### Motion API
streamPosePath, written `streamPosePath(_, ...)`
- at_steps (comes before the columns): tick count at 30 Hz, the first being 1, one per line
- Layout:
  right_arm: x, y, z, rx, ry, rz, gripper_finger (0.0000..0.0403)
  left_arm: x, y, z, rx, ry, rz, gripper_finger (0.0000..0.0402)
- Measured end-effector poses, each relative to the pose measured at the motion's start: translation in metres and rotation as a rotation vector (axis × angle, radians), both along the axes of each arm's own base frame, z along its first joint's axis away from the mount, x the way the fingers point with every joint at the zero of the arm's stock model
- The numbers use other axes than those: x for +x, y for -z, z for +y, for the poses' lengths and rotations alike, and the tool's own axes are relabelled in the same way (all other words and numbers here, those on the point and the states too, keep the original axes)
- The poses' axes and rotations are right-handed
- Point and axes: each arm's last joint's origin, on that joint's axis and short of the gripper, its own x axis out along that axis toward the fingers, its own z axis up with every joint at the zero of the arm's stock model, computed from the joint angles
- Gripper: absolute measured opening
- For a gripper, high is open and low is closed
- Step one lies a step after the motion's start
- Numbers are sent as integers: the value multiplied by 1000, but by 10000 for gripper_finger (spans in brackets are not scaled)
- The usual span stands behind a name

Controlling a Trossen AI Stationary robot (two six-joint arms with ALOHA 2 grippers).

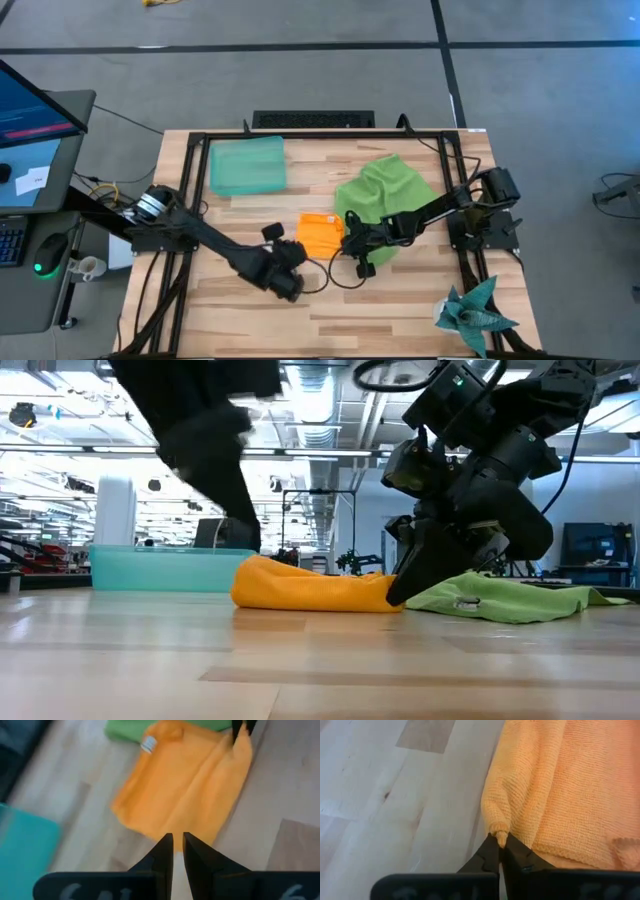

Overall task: Roll microfiber towels into tight, uniform cylinder then place into a basket
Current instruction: Roll the yellow microfiber cloth

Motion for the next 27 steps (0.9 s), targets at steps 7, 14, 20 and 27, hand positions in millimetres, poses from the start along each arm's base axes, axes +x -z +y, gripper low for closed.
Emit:
streamPosePath(7,0,0,0,2,1,-2,8,-8,-3,-14,69,166,86,38)
streamPosePath(14,0,0,0,8,8,-1,18,-3,0,-9,26,156,92,97)
streamPosePath(20,0,1,0,7,8,0,12,4,16,0,-20,332,147,168)
streamPosePath(27,0,1,0,7,8,3,16,6,29,13,74,354,132,196)
